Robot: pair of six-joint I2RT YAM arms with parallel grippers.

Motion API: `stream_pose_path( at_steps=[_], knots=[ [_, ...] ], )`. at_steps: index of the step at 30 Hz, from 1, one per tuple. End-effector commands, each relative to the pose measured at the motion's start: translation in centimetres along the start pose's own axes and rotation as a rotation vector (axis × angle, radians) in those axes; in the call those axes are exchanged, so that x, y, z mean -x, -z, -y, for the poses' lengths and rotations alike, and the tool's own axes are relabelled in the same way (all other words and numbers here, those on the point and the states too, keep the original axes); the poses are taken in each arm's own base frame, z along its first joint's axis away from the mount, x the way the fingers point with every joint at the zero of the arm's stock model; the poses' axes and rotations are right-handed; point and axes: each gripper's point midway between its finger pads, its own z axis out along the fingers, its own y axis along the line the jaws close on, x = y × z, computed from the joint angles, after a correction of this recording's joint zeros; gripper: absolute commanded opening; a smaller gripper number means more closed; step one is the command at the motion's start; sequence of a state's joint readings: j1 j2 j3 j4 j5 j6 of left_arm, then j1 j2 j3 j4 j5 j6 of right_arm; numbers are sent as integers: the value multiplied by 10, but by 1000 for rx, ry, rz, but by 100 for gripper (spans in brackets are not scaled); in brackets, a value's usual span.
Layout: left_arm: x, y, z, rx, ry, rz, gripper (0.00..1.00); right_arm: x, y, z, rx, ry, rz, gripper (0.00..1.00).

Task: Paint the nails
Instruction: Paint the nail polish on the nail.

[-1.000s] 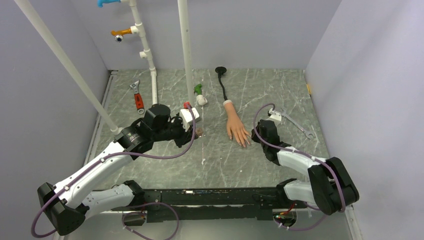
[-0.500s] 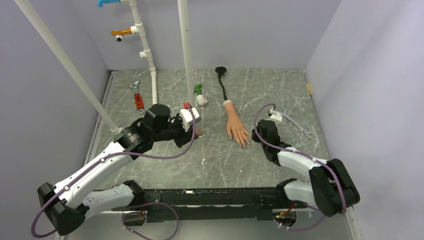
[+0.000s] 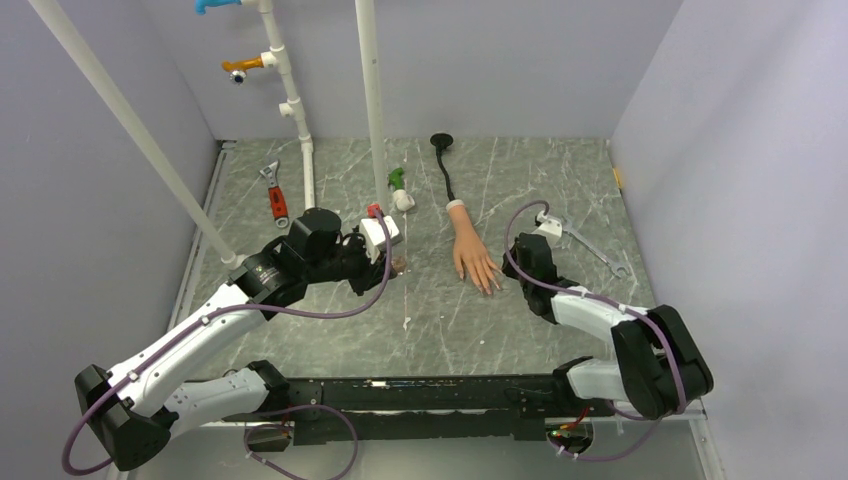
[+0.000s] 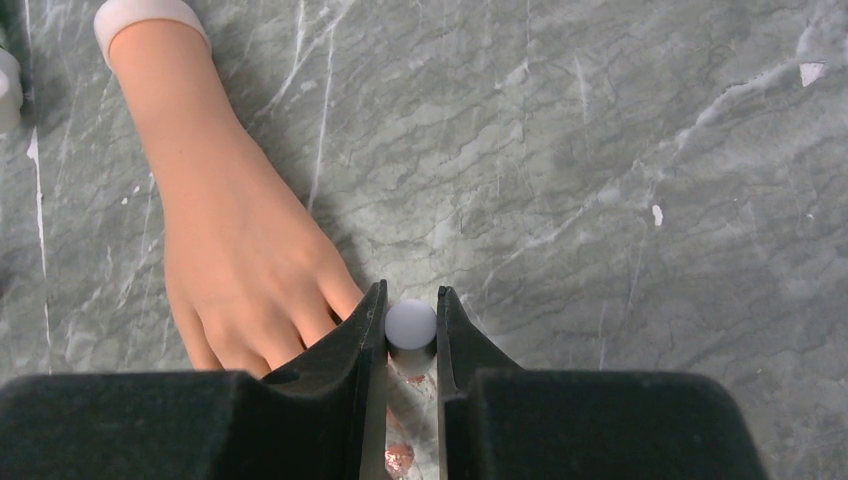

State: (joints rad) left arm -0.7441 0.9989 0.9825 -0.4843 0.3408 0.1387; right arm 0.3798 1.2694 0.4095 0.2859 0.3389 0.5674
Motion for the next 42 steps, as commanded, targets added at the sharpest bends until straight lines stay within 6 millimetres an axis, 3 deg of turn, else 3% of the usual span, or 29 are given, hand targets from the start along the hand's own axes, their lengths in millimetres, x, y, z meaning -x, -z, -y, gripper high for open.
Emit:
stream_pose_path(
  at_steps=[1,10,27,42],
  knots=[
    [29,7,-1,8,-43,74,0,25,-7,-12,16,-27,72,0],
    [27,6,-1,9,-42,67,0,24,-8,-13,22,-35,66,0],
    [24,3,-1,10,-42,55,0,-2,2,-1,25,-53,17,0],
    [24,2,-1,13,-45,53,0,8,14,2,28,-51,45,0]
  ],
)
